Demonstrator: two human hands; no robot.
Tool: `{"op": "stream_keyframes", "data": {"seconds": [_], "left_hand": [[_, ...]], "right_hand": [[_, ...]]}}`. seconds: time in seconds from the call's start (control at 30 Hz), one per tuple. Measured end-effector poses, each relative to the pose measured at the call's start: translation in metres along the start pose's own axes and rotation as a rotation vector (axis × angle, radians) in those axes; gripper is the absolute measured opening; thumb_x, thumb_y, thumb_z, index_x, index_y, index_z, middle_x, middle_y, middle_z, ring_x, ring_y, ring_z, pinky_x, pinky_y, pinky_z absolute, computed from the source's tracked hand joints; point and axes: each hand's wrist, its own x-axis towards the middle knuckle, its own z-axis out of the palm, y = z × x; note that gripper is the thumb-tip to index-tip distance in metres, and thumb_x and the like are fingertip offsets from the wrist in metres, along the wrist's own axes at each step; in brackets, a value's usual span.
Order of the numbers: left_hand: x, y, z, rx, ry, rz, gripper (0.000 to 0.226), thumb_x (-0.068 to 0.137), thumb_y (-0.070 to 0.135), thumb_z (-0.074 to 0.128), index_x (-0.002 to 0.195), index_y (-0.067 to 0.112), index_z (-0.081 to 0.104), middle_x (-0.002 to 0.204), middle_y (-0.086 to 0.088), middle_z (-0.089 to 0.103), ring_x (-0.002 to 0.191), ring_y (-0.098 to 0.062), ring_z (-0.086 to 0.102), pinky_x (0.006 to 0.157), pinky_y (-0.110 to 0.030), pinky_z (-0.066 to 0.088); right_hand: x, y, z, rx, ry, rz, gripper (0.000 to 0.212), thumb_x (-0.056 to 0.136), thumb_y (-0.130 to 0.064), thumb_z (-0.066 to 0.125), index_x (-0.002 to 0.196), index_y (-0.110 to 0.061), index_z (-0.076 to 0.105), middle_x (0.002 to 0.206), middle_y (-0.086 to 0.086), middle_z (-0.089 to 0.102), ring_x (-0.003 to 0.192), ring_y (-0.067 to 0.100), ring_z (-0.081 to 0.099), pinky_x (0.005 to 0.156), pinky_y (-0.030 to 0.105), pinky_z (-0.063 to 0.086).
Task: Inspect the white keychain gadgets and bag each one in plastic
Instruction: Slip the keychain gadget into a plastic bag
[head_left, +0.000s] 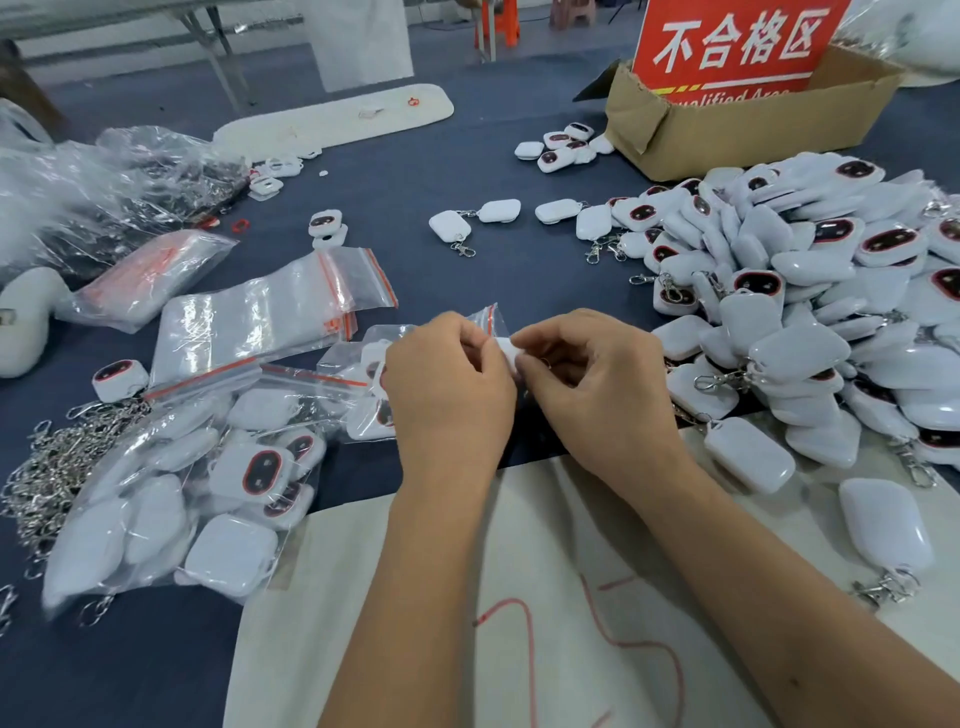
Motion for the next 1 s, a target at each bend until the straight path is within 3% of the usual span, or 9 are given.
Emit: {"op": "stream_keyframes", "data": {"seconds": [0.1, 0.27, 0.4, 0.57, 0.67, 0.73, 0.83, 0.9, 1.0], "left_hand": [[0.000, -0.001, 0.002, -0.004, 0.004, 0.040, 0.012, 0.092, 0.014, 0.061, 0.081, 0.015, 0.064, 0.079, 0.000, 0.069, 0.083, -0.025, 0.066, 0.082, -0.046, 0.052], [-0.005, 0.002, 0.006, 0.014, -0.008, 0.287, 0.010, 0.099, 0.007, 0.057, 0.090, 0.010, 0.060, 0.095, -0.006, 0.064, 0.089, -0.025, 0.056, 0.073, -0.029, 0.031], [-0.010, 0.005, 0.010, -0.058, -0.013, 0.387, 0.008, 0.099, 0.003, 0.058, 0.093, 0.004, 0.061, 0.099, -0.011, 0.065, 0.090, -0.026, 0.057, 0.078, -0.033, 0.040], [-0.014, 0.011, 0.013, -0.198, 0.085, 0.401, 0.009, 0.095, 0.003, 0.063, 0.086, 0.004, 0.066, 0.085, -0.005, 0.068, 0.081, -0.023, 0.061, 0.075, -0.039, 0.049], [-0.002, 0.006, -0.003, -0.295, 0.278, 0.233, 0.012, 0.092, 0.010, 0.063, 0.081, 0.014, 0.066, 0.076, 0.007, 0.065, 0.074, -0.011, 0.061, 0.071, -0.030, 0.049], [0.009, -0.004, -0.017, -0.362, 0.438, 0.045, 0.015, 0.091, 0.009, 0.060, 0.080, 0.018, 0.064, 0.071, 0.009, 0.063, 0.069, -0.002, 0.060, 0.070, -0.021, 0.048], [0.025, -0.022, -0.035, -0.564, 0.564, -0.273, 0.020, 0.093, 0.004, 0.052, 0.080, 0.016, 0.061, 0.067, -0.002, 0.067, 0.065, -0.022, 0.065, 0.068, -0.037, 0.055], [0.031, -0.031, -0.044, -0.758, 0.585, -0.411, 0.022, 0.096, 0.001, 0.045, 0.081, 0.011, 0.058, 0.057, 0.001, 0.061, 0.051, -0.020, 0.058, 0.056, -0.033, 0.051], [0.035, -0.035, -0.052, -0.944, 0.634, -0.505, 0.025, 0.096, -0.003, 0.039, 0.081, 0.005, 0.058, 0.063, -0.007, 0.059, 0.050, -0.018, 0.056, 0.054, -0.027, 0.051]], "right_hand": [[0.002, 0.004, -0.001, 0.218, -0.051, 0.062, 0.016, 0.090, 0.003, 0.072, 0.096, -0.010, 0.079, 0.085, -0.001, 0.078, 0.076, 0.014, 0.077, 0.076, 0.035, 0.063], [0.008, 0.009, -0.005, 0.466, -0.110, 0.126, 0.026, 0.095, 0.012, 0.061, 0.099, -0.007, 0.077, 0.091, 0.005, 0.080, 0.082, 0.017, 0.077, 0.078, 0.024, 0.059], [0.011, 0.011, -0.008, 0.435, -0.269, 0.162, 0.039, 0.097, 0.016, 0.050, 0.112, -0.010, 0.075, 0.102, -0.001, 0.080, 0.095, 0.010, 0.075, 0.084, 0.019, 0.054], [0.012, 0.008, -0.013, 0.602, -0.419, 0.226, 0.047, 0.096, 0.015, 0.043, 0.118, -0.013, 0.074, 0.103, 0.010, 0.078, 0.089, 0.022, 0.071, 0.076, 0.032, 0.055], [0.012, 0.007, -0.009, 0.611, -0.379, 0.261, 0.049, 0.088, 0.006, 0.044, 0.113, -0.018, 0.078, 0.106, 0.011, 0.079, 0.097, 0.029, 0.076, 0.085, 0.035, 0.062], [0.011, 0.007, -0.005, 0.547, -0.282, 0.300, 0.038, 0.098, -0.004, 0.045, 0.104, -0.019, 0.080, 0.107, 0.015, 0.078, 0.106, 0.036, 0.074, 0.093, 0.040, 0.062], [0.008, 0.007, -0.002, 0.289, -0.196, 0.246, 0.028, 0.108, -0.027, 0.052, 0.098, -0.013, 0.075, 0.096, 0.011, 0.076, 0.095, 0.027, 0.075, 0.088, 0.045, 0.063], [0.007, 0.007, -0.001, 0.111, -0.261, 0.135, 0.033, 0.106, -0.036, 0.054, 0.096, -0.008, 0.068, 0.088, 0.013, 0.071, 0.086, 0.034, 0.068, 0.083, 0.053, 0.057], [0.004, 0.003, 0.000, 0.073, -0.314, 0.070, 0.025, 0.104, -0.031, 0.059, 0.101, -0.008, 0.069, 0.089, 0.009, 0.073, 0.087, 0.032, 0.067, 0.084, 0.051, 0.055]]}}
